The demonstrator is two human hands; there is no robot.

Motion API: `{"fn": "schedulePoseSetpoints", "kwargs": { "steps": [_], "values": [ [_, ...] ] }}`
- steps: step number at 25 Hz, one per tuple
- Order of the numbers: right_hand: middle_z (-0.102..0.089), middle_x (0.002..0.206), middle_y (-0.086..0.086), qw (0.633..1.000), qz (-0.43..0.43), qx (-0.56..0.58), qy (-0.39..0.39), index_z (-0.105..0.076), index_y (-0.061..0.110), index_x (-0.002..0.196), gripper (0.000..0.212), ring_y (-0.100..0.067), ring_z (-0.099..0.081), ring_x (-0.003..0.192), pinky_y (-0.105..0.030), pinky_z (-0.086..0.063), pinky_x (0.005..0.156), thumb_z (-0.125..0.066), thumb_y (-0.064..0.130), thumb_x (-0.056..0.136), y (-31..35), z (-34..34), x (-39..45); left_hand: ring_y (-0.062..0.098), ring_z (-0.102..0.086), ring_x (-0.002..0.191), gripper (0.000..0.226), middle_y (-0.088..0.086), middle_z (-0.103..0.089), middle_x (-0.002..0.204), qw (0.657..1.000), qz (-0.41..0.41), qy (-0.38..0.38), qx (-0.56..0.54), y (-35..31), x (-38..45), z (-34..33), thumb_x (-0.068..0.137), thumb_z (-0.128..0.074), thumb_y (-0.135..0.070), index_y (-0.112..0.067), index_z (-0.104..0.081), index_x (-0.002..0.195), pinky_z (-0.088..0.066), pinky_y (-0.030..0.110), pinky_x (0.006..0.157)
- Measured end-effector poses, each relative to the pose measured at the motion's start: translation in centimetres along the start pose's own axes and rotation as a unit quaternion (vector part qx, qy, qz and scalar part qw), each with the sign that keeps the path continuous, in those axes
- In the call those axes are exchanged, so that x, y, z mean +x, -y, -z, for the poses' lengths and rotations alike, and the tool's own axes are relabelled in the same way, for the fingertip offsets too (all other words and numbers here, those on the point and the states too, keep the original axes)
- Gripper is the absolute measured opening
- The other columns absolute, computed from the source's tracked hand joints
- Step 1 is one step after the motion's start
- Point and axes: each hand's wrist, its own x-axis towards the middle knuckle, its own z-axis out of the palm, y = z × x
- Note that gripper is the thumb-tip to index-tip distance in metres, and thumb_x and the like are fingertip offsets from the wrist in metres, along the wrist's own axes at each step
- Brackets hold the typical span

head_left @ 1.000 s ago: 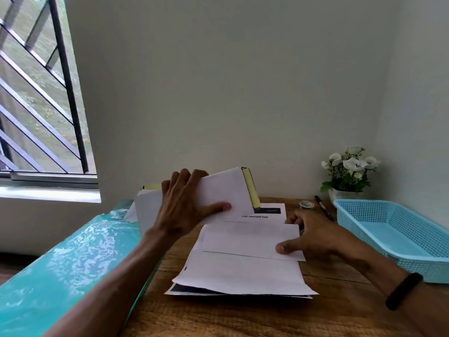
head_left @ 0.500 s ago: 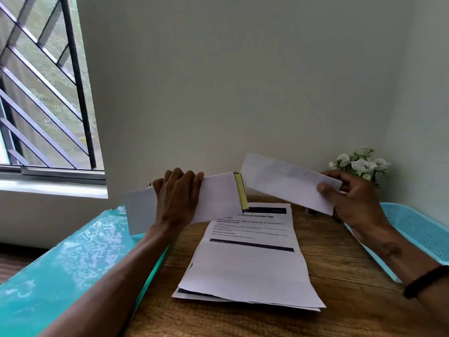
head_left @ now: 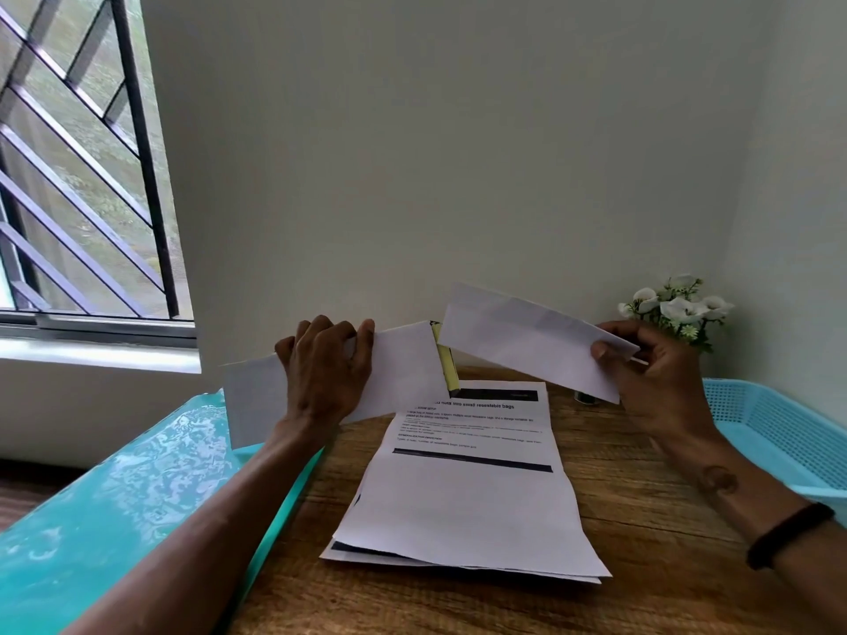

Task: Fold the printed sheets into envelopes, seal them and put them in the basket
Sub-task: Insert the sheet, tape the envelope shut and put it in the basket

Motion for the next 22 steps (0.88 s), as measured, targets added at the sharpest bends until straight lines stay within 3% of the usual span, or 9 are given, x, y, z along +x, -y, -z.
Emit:
{"fn": "schedulePoseSetpoints", "kwargs": {
  "steps": [5,10,22],
  "values": [
    [-0.071,0.102,0.016,1.0,0.011,-0.015,-0.006,-0.07,0.041,0.098,0.025,0.0,-0.07,0.084,-0.016,-0.058,0.058,-0.073,0.016,0.095,-0.4,-0.3,-0.5,0.021,-0.052,0.077,0.045,-0.003,-0.051,0.068,0.999,0.014,-0.003,-0.036,-0.1,0.2,-0.1,0.105,-0.055,-0.042,-0.024,-0.055,0.063,-0.026,0.037,0.081],
    [-0.071,0.103,0.013,0.999,0.007,-0.02,0.046,-0.07,0.038,0.099,0.024,0.009,-0.067,0.083,-0.011,-0.055,0.057,-0.073,0.015,0.094,-0.8,-0.6,-0.6,0.02,-0.051,0.076,0.044,-0.007,-0.048,0.066,0.998,0.026,-0.017,-0.062,0.0,0.1,-0.3,0.105,-0.056,-0.041,-0.025,-0.053,0.063,-0.027,0.037,0.081],
    [-0.074,0.097,0.006,0.991,-0.034,-0.073,0.107,-0.072,0.036,0.097,0.016,-0.015,-0.072,0.085,-0.019,-0.057,0.055,-0.074,0.021,0.094,-1.9,-0.1,0.1,0.02,-0.051,0.073,0.042,-0.002,-0.053,0.071,0.998,-0.043,-0.022,-0.032,0.0,0.0,-0.4,0.104,-0.06,-0.036,-0.015,-0.063,0.068,-0.032,0.04,0.082]
  ]
}}
